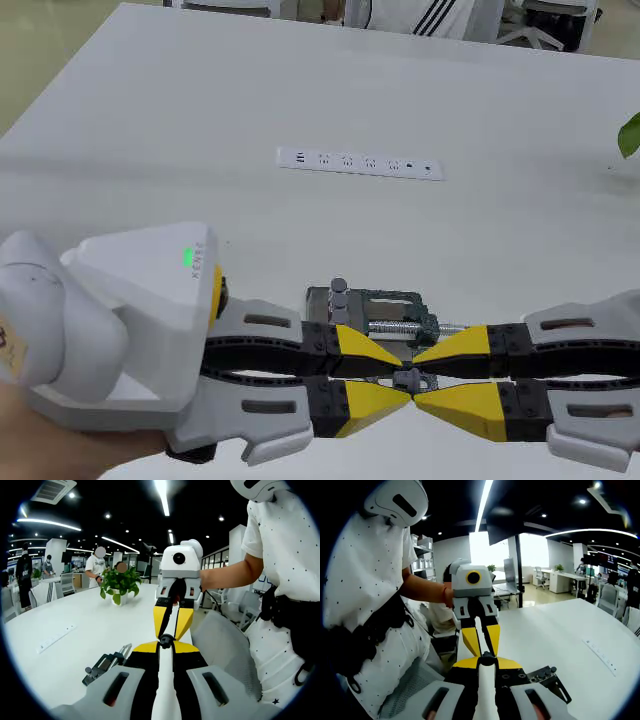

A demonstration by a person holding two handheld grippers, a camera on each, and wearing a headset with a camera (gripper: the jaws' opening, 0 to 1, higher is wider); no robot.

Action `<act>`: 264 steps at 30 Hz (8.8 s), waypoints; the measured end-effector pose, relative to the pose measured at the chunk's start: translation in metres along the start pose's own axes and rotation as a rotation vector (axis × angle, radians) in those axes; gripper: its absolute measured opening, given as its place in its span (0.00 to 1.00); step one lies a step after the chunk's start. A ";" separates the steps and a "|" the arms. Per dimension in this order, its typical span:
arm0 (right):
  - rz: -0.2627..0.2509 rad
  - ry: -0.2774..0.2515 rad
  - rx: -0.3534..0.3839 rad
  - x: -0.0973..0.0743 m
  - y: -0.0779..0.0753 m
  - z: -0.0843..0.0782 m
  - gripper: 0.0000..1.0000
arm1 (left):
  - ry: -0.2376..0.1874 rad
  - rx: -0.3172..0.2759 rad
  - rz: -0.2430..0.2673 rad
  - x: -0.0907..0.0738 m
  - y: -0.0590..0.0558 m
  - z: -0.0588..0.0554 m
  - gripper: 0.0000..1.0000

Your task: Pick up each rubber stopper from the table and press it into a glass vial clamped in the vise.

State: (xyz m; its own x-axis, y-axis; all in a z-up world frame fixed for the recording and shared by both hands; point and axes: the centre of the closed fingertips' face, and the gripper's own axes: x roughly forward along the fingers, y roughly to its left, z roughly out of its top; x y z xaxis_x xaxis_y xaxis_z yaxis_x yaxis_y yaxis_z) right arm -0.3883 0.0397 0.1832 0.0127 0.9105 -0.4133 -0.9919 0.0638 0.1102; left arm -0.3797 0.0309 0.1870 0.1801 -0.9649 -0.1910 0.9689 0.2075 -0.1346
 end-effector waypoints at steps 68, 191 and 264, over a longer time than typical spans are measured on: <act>-0.011 0.102 0.038 0.019 -0.035 0.000 0.05 | -0.063 -0.162 0.137 -0.042 0.036 -0.027 0.32; -0.065 0.986 -0.055 0.092 -0.126 -0.117 0.07 | -0.018 -0.048 0.285 -0.045 0.070 -0.098 0.82; -0.111 0.907 -0.093 0.087 -0.127 -0.106 0.09 | -0.019 -0.062 0.280 -0.047 0.068 -0.103 0.79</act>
State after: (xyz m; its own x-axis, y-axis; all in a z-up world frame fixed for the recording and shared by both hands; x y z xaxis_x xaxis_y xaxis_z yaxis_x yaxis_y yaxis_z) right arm -0.2751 0.0672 0.0379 0.0429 0.2289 -0.9725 -0.9976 0.0630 -0.0292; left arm -0.3395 0.1068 0.0862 0.4431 -0.8713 -0.2111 0.8688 0.4754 -0.1384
